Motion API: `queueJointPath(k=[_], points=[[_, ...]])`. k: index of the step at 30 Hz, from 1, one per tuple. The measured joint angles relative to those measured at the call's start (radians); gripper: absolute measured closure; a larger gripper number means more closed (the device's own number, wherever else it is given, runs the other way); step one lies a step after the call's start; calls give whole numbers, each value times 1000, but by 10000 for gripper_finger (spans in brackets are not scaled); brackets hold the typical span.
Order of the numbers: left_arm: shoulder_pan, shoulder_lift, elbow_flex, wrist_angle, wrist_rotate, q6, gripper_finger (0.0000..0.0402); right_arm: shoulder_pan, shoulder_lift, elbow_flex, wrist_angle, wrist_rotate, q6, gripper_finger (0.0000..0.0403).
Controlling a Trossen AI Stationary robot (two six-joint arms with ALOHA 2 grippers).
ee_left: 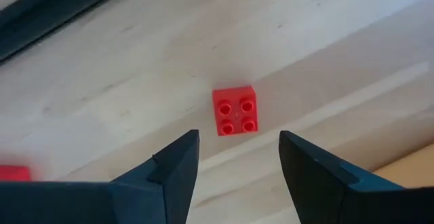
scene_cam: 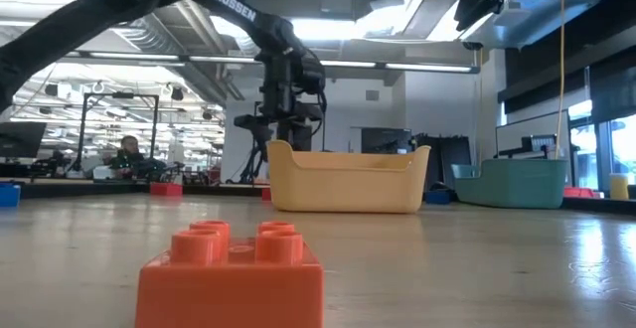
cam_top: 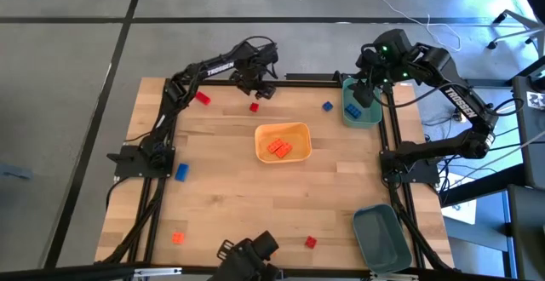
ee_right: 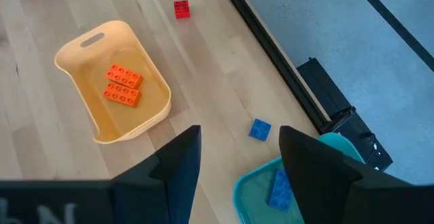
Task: Sort & place blocks by color
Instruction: Put the red game piece into the gray bin
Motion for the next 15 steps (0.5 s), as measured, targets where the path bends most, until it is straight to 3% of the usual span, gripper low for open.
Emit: queueJointPath(k=[15], points=[[-9, 45, -138, 102, 23, -22, 206, 0, 0, 0, -1, 0, 22, 203]])
